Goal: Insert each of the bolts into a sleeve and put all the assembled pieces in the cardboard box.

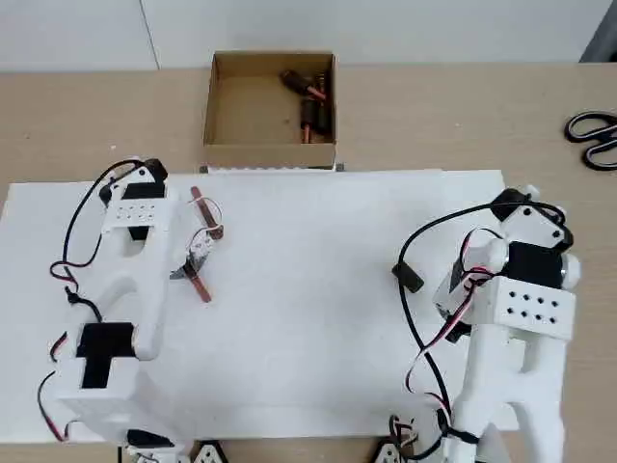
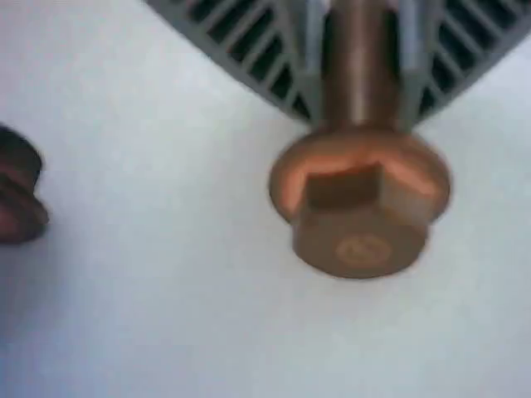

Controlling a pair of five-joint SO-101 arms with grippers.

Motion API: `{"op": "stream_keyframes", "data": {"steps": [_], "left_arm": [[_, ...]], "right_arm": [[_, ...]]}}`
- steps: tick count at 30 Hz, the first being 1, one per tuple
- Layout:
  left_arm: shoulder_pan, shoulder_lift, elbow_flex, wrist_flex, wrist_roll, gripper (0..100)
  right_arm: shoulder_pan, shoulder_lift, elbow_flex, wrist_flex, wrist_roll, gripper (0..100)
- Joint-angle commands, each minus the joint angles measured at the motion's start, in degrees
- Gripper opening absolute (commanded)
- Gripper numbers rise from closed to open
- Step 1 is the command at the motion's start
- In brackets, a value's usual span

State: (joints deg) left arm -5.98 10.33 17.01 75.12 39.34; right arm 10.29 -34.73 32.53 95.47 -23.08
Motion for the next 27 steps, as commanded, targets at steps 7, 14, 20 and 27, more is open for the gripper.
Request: {"op": "stream_keyframes", "data": {"steps": [7, 14, 20, 27], "left_arm": [[-0.1, -0.4, -26.7, 18.5, -0.4, 1], [1.7, -2.6, -39.4, 25.3, -7.0, 1], [3.9, -20.0, -41.0, 23.7, -15.9, 1], [5.3, -35.0, -40.9, 23.3, -21.5, 1]], "right_arm": [[-9.5, -12.6, -6.7, -0.3, 0.4, 0.2], [-16.5, -22.8, -8.9, 0.2, 2.8, 0.2], [-14.6, -29.5, -9.0, 0.6, 13.3, 0.2], [-14.5, -35.0, -8.8, 0.5, 23.6, 0.2]]}}
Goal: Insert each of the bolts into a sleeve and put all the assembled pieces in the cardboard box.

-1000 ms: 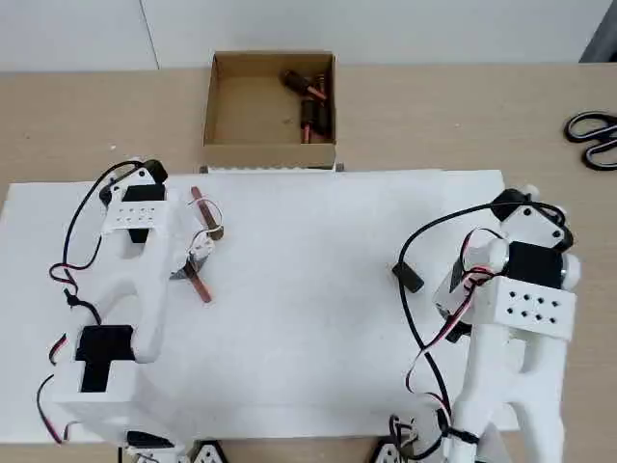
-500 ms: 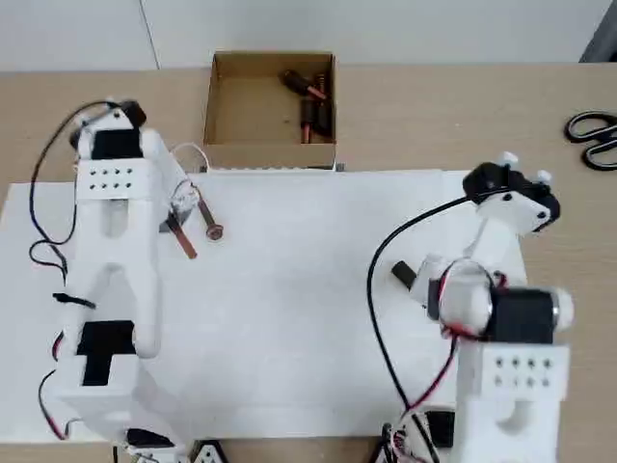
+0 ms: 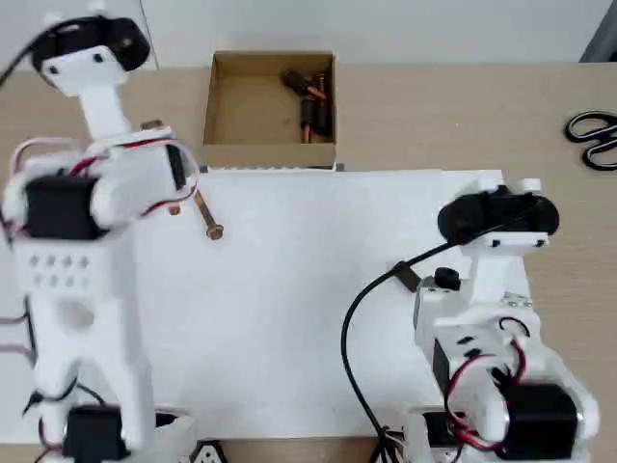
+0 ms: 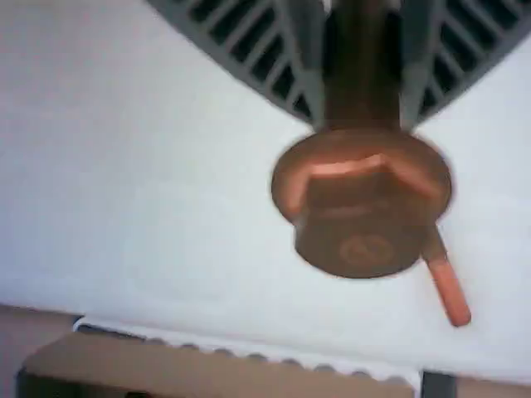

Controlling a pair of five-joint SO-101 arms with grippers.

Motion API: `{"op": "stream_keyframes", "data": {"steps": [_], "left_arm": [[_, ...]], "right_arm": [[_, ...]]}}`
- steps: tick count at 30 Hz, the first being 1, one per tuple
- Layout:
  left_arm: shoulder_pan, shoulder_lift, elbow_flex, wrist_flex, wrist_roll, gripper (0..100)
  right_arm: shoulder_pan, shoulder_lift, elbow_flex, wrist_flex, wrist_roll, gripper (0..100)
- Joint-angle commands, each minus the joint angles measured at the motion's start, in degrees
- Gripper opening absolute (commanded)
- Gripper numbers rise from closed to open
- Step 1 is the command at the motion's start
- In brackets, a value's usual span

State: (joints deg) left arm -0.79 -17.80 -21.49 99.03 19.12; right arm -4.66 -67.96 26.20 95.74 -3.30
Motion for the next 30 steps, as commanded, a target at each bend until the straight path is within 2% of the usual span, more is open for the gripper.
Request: {"op": "stream_keyframes", "data": {"steps": [1, 7, 10, 14, 19, 25, 28, 30], "left_arm": [[0.1, -8.4, -2.2, -0.6, -1.2, 1], [0.0, -19.1, 6.4, -0.8, -1.2, 1], [0.0, -27.0, 14.2, -3.6, -1.5, 1], [0.0, -40.2, 28.7, -12.7, -3.3, 1], [0.1, -59.3, 51.6, -28.4, -3.5, 1], [0.4, -79.8, 74.6, -39.5, -3.1, 1], [0.5, -86.9, 81.2, -41.8, -1.5, 1], [0.6, -86.5, 82.6, -42.0, 1.0, 1]], "right_arm": [[0.3, -2.4, -2.4, 0.2, 4.8, 0.2], [0.4, -7.2, -2.4, 0.1, 10.9, 0.2], [0.1, -11.1, -1.3, 0.0, 13.2, 0.2], [0.1, -17.8, 5.3, -1.0, 15.5, 0.2], [-0.3, -26.3, 17.4, -11.0, 15.5, 0.2], [-8.6, -36.0, 31.6, -22.2, 15.0, 0.2], [-13.7, -36.1, 37.2, -28.6, 15.0, 0.2], [-16.9, -35.6, 40.7, -33.2, 15.0, 0.2]]}}
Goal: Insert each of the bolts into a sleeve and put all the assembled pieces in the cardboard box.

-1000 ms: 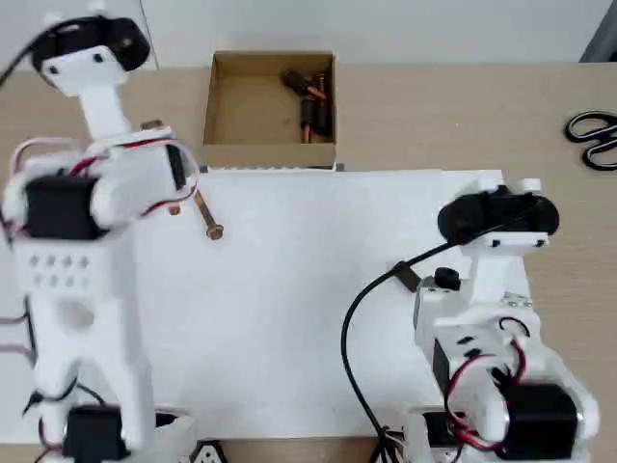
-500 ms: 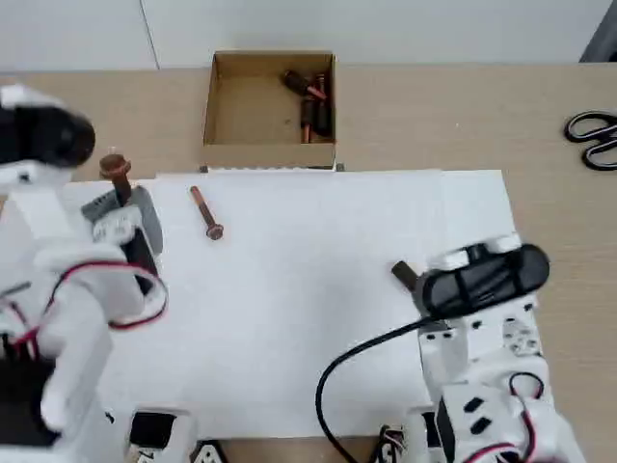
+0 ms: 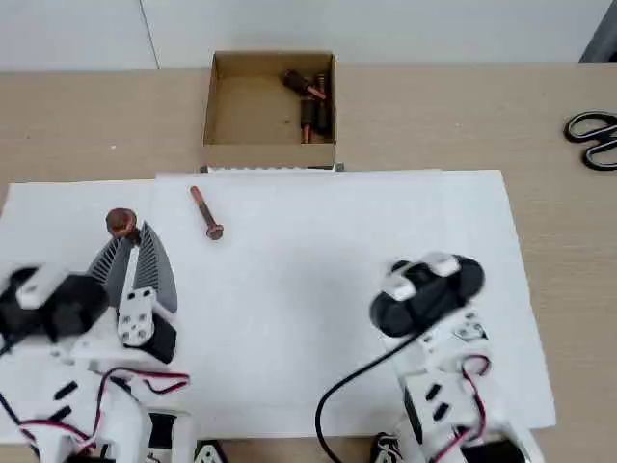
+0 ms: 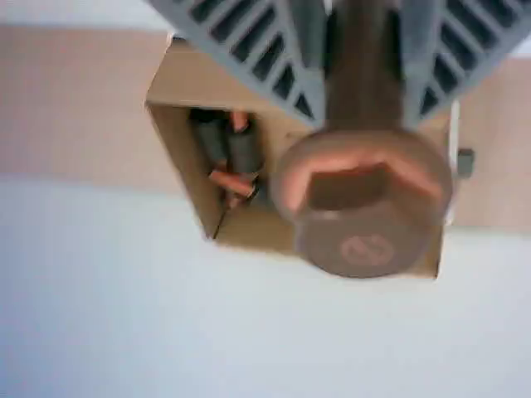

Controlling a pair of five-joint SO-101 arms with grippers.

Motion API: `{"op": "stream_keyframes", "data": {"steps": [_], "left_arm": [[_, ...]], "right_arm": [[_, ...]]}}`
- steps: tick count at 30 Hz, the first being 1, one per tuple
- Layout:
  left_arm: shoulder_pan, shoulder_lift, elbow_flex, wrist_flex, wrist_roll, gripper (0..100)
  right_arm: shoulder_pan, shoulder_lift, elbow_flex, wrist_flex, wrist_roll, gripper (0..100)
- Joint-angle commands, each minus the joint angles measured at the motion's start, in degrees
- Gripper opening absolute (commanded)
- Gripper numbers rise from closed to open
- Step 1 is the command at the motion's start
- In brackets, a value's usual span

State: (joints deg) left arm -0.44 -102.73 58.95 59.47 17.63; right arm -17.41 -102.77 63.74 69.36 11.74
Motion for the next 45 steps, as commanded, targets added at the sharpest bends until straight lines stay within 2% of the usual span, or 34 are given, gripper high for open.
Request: {"op": "stream_keyframes", "data": {"steps": [1, 3, 9, 16, 20, 25, 33, 41, 45], "left_arm": [[0.3, -0.9, 2.3, -2.5, 4.4, 1], [1.1, -0.4, 2.6, -2.6, 7.8, 1], [10.8, -1.5, 7.3, -3.2, 10.7, 1], [15.8, -1.5, 14.5, -15.5, 13.1, 1], [18.6, -1.5, 19.2, -22.1, 13.1, 1], [22.6, -1.5, 22.7, -25.5, 13.2, 1], [27.3, -1.5, 24.8, -25.6, 13.6, 1], [27.8, -1.5, 25.5, -25.4, 13.6, 1], [27.8, -1.5, 25.5, -25.4, 13.6, 1]], "right_arm": [[-6.2, -1.0, 5.4, -9.1, 0.0, 0.2], [-9.7, -1.1, 9.4, -13.9, 0.1, 0.2], [-19.4, -1.1, 17.5, -21.9, 0.4, 0.2], [-25.9, -1.1, 20.4, -24.2, 0.4, 0.2], [-26.3, -1.1, 20.4, -24.2, 0.4, 0.2], [-26.2, -1.1, 20.4, -24.0, 0.4, 0.2], [-26.0, -1.1, 21.9, -23.7, 0.3, 0.2], [-25.8, -1.1, 22.9, -24.1, 0.2, 0.2], [-21.8, -1.1, 22.7, -24.2, 0.2, 0.2]]}}
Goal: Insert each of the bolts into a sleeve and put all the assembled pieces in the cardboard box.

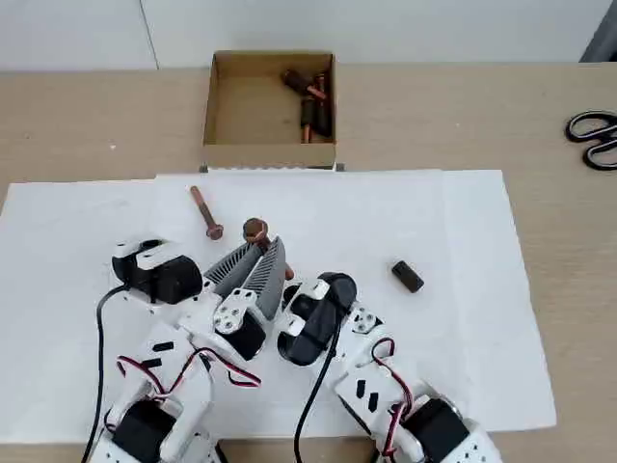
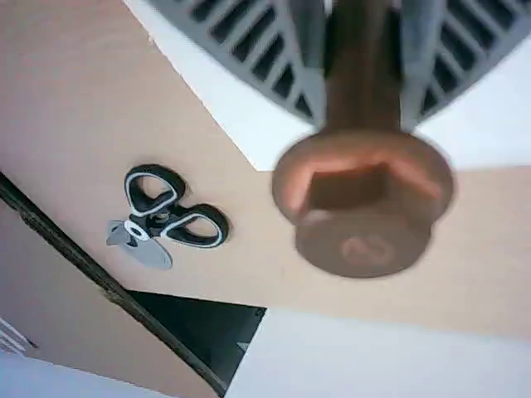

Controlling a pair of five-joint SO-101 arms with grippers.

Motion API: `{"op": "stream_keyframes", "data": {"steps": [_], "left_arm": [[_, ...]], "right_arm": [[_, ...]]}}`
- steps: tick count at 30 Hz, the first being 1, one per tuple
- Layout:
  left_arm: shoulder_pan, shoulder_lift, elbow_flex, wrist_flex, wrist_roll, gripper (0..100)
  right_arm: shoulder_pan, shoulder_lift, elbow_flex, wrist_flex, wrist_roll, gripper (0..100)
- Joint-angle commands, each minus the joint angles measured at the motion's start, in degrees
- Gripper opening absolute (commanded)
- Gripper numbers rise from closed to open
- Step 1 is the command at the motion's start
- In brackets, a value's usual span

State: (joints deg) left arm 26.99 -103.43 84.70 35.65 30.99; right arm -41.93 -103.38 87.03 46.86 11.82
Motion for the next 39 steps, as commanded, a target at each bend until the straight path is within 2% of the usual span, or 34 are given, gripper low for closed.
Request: {"op": "stream_keyframes", "data": {"steps": [1, 39], "left_arm": [[0.4, -0.8, -0.2, -1.6, 0.3, 1], [5.1, -0.8, 6.0, -1.5, 2.3, 1]], "right_arm": [[3.4, -0.5, -0.8, -1.7, 0.1, 0.2], [1.8, -0.5, -4.1, -1.7, 0.4, 0.2]]}}
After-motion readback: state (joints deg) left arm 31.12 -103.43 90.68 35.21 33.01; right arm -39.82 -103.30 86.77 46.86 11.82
